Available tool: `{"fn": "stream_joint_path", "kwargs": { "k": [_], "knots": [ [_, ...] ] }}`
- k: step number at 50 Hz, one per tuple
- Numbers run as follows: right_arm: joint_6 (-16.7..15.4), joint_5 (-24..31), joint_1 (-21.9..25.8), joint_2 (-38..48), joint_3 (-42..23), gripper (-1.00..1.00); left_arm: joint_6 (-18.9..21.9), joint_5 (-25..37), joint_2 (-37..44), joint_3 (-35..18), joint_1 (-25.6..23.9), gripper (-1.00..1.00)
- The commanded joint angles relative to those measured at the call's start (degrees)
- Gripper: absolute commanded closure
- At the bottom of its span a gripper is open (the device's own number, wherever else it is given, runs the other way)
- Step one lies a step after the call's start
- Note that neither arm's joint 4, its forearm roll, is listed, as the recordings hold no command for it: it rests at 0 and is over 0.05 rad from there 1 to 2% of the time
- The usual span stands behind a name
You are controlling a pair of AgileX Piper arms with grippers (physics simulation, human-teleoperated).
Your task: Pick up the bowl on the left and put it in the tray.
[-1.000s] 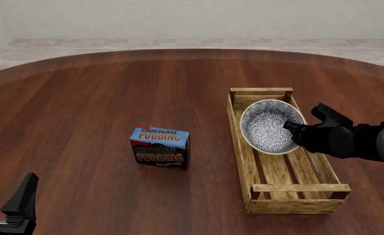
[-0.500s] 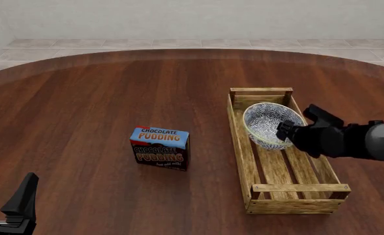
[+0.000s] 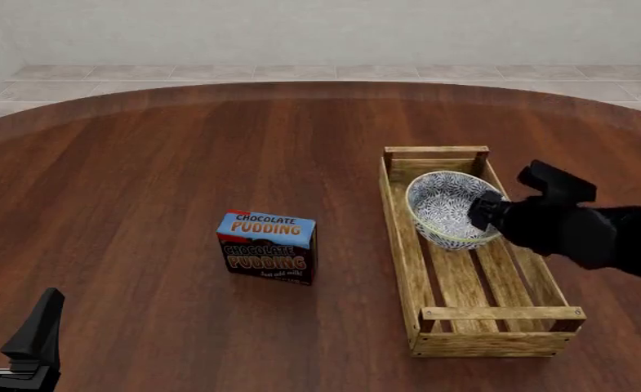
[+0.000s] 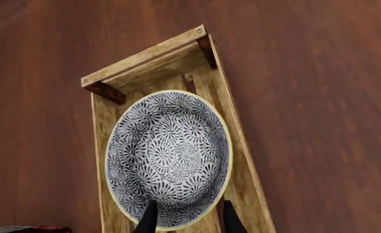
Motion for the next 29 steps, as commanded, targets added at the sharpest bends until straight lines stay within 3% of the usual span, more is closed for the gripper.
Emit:
{"fn": "stream_joint_path", "kwargs": {
  "k": [1,13,20,22,28,29],
  "knots": [
    [-4.83,9.18,5.02,-20.61,3.99,-1.00,-0.01,0.00,0.00,0.00,0.02,-1.00],
    [-8.18,15.07,6.98,-30.56,4.26,-1.00,-0.02,0.00,-0.01,0.00,0.07,-1.00],
    [-8.64,15.86,10.83,-35.02,5.62,-1.00,-0.03,0.01,-0.02,0.00,0.10,-1.00],
    [-7.11,14.75,15.42,-38.05,7.35,-1.00,-0.03,0.01,-0.02,0.00,0.11,-1.00],
    [-7.84,9.32,24.02,-50.90,13.67,-1.00,-0.04,0.01,-0.03,0.00,0.14,-1.00],
    [-12.80,8.46,23.42,-52.75,14.71,-1.00,-0.04,0.01,-0.03,0.00,0.14,-1.00]
  ]
}}
